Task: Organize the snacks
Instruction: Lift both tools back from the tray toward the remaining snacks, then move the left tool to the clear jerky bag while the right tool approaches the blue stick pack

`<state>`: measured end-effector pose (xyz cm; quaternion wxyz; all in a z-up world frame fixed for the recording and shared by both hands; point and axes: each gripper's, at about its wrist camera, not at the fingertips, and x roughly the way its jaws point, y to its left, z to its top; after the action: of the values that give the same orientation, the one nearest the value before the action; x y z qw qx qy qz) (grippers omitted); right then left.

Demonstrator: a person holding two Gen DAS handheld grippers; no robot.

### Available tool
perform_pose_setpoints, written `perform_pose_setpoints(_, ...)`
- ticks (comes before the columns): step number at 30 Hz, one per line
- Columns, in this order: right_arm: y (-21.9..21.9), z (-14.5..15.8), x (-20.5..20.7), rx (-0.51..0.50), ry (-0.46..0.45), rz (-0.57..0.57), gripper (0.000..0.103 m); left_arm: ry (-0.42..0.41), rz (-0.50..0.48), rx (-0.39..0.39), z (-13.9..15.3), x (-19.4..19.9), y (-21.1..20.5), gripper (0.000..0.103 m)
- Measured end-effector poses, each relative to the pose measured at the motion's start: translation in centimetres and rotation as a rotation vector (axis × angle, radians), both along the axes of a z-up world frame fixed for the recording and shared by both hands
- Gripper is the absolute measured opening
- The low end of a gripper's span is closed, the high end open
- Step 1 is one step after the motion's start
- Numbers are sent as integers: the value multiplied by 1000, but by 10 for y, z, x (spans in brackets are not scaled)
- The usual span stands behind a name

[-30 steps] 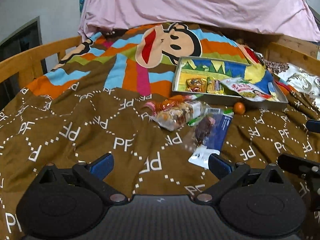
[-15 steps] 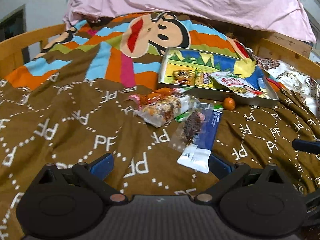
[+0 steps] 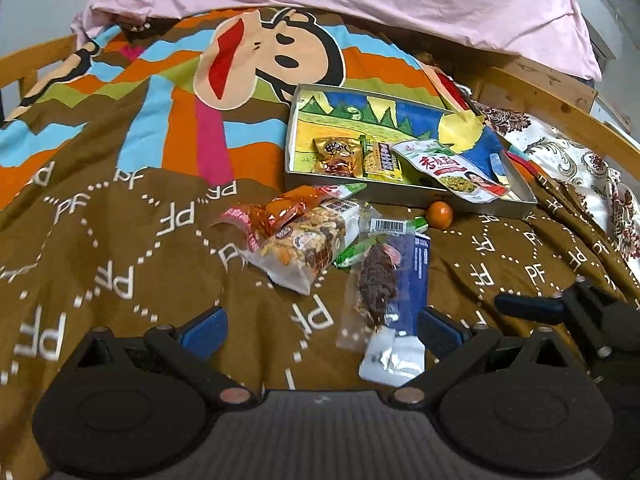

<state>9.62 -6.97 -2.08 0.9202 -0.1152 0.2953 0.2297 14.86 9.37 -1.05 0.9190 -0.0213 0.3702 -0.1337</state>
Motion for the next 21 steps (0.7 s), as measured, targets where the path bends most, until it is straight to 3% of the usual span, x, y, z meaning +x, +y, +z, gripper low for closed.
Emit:
perform_pose_setpoints(5,23,-12,16,-20,32,-14,102,53,-55,-32,-3,23,-4,102)
perform_pose_setpoints(9,22,-14,16,-58,-2,-35,102,77,-114,-48,-8,32,-12,102)
perform_pose_setpoints(15,-5,-10,10,-134,-76,-46,102,111,-161,-52,-19,42,-26,102)
perform_pose_setpoints(18,-23,-13,10,-222,-118,-106,102,134,-153,-72,-20,48,-27,102)
perform_pose_setpoints(21,-47,-10,12,-182,-132,-167,102,150,-138,-108,-17,53,-26,102)
